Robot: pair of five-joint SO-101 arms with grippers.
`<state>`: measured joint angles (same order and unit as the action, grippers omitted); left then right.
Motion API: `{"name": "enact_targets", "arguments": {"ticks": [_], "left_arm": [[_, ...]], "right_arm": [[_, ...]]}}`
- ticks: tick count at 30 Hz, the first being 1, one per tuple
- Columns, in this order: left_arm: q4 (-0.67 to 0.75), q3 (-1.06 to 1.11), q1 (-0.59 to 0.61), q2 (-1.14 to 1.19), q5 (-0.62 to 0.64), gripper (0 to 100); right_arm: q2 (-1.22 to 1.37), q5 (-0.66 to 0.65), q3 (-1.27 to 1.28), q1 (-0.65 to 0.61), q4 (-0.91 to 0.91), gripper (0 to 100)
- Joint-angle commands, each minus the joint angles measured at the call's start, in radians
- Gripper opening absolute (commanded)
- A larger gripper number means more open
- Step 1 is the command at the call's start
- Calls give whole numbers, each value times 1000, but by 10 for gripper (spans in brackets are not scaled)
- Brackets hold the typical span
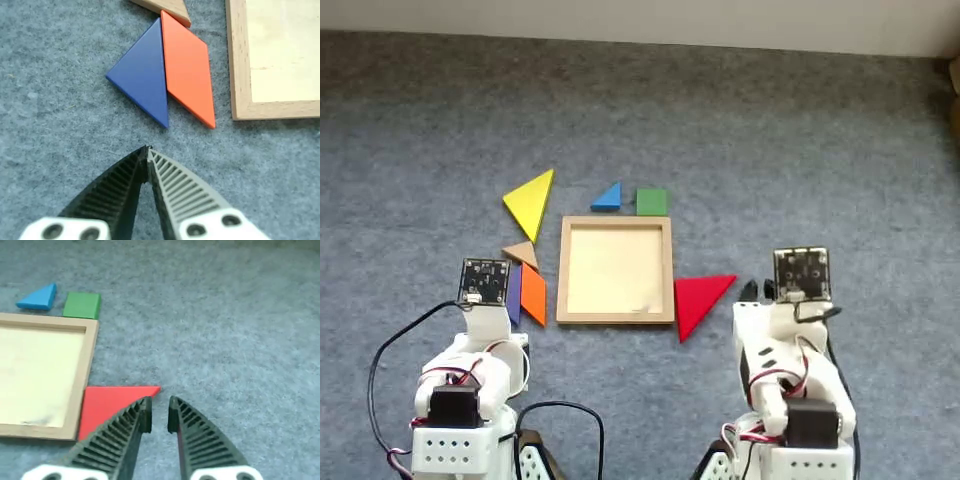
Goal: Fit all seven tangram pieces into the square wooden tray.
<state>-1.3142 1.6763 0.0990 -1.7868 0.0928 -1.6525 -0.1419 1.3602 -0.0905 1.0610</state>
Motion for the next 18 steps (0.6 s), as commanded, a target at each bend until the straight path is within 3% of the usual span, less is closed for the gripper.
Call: {"name": "enact_targets", "arguments": {"ticks": [1,8,18], "left_arm": [[-5,19,15,-13,-6,7],[-5,19,15,-13,-6,7],[-5,19,15,-13,-6,7]], "right_arm": [[311,92,-203,-76,12,101],[717,344,-390,-174,12,239],[1167,595,-616,-303,5,262]]}}
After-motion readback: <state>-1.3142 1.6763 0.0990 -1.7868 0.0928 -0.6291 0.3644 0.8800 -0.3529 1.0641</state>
